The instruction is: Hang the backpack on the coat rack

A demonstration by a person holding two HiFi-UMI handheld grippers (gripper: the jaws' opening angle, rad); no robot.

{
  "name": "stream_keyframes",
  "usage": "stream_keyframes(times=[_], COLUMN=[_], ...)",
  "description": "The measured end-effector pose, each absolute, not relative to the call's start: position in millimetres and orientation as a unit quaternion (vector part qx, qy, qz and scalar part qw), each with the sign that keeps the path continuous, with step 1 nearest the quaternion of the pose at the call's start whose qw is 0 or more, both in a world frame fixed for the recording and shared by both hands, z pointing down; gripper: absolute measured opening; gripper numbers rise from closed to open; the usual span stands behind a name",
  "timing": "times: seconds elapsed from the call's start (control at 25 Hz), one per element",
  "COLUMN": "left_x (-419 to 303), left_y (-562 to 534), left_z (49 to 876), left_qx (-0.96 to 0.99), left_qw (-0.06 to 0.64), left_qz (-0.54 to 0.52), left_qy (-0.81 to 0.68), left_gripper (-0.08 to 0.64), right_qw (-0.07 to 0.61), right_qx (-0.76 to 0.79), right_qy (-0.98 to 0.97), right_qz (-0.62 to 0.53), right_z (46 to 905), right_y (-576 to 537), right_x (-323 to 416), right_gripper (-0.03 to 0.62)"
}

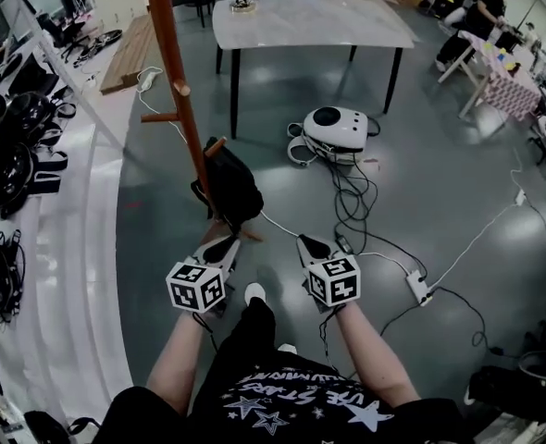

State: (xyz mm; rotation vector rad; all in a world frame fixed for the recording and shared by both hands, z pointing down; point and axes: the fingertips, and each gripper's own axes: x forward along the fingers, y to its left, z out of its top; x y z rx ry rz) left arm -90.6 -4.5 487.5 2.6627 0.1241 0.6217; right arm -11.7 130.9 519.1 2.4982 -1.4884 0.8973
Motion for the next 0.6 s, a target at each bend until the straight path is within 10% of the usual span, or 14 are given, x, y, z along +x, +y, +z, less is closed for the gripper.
stream_keyframes(times=[0.6], left_x=[-296.8], left_y=[52.8], left_z=[458.7], left_qx=[0.963], left_qw=[0.184], left_qz=[0.198], left_qy=[0.001], left_gripper=[0.037], right_qw=[0.064], right_qx=[0.808], right_qy=[-0.538], right_qz=[0.232], right_z=[465.5], right_y=[170.2], right_x=[-188.7], right_gripper=[0.012])
